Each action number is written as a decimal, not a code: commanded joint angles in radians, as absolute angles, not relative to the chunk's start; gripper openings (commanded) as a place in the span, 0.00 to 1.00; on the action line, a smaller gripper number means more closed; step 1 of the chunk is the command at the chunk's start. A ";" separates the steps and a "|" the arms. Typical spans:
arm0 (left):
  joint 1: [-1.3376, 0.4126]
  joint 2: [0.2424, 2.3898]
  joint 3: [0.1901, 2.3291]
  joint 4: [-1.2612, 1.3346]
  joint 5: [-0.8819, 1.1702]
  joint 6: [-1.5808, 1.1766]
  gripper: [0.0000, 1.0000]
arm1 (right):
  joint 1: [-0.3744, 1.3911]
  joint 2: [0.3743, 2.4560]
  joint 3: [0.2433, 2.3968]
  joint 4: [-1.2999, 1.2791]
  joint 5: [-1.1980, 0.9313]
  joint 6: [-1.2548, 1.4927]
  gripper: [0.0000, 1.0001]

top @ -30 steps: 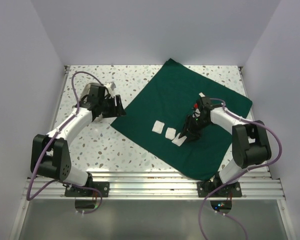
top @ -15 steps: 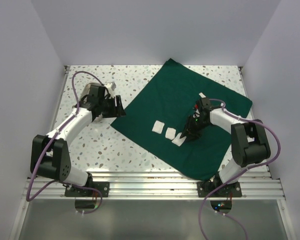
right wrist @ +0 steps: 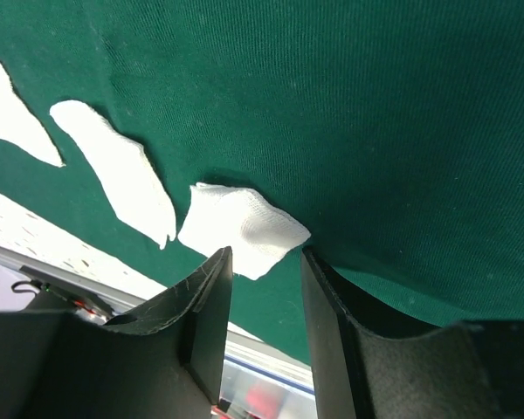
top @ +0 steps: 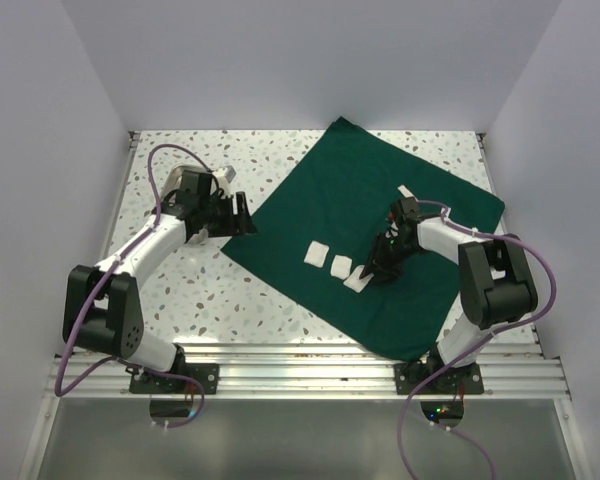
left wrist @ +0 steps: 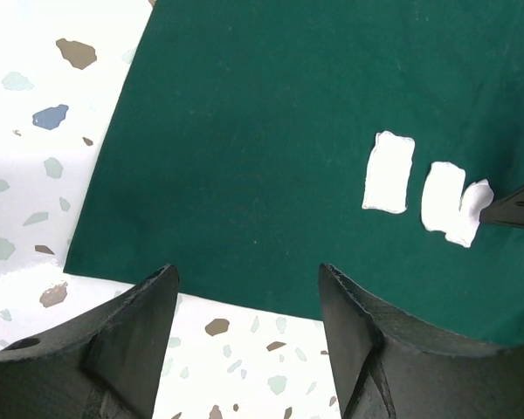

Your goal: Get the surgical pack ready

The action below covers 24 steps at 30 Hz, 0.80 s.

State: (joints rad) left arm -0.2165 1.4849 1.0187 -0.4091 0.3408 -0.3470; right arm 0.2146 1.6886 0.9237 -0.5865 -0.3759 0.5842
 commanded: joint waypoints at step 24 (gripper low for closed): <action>-0.218 1.502 1.052 -0.377 0.374 -0.322 0.70 | 0.206 1.715 0.969 -0.551 -0.325 0.617 0.16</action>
